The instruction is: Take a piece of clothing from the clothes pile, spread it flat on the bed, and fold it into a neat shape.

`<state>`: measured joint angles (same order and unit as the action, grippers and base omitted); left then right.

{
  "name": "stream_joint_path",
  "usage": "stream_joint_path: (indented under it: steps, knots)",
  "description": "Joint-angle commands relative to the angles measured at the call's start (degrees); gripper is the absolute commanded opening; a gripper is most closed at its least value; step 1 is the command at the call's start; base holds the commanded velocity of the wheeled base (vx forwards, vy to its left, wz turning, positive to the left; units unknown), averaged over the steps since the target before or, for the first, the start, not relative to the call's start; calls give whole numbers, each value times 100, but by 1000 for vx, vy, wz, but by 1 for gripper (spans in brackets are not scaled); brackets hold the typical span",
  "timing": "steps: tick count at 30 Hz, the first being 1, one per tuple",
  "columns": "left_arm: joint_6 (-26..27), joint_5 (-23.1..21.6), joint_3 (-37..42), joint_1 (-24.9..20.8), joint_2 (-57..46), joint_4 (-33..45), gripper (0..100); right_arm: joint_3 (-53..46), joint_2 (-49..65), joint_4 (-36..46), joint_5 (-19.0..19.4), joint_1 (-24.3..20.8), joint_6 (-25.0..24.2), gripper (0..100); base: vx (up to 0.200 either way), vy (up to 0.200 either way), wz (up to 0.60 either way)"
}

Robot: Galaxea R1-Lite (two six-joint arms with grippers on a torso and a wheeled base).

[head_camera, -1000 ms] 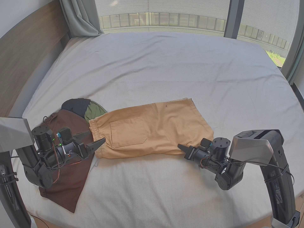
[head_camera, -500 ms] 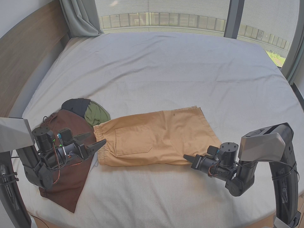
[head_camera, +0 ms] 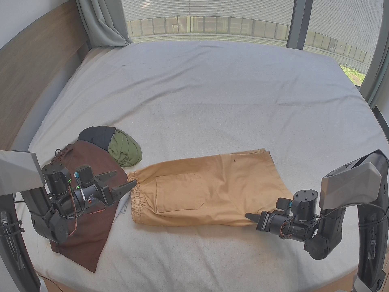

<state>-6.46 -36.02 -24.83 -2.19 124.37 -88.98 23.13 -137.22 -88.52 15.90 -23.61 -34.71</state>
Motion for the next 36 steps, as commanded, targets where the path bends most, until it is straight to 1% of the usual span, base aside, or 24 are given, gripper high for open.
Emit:
stream_joint_path:
  steps: [1,7,31,36]
  knots:
    - [-22,-1,40,0,8,3,100,-247,90,10,-8,15,122,0,0,0,0]
    - [-13,-1,22,-9,26,3,100,-440,90,19,-8,32,289,0,0,0,0]
    - [-4,-10,57,-62,35,3,100,-607,81,27,-25,-3,324,0,0,0,0]
    - [-101,-10,119,-106,8,3,100,-616,55,27,-25,-3,315,0,0,0,0]
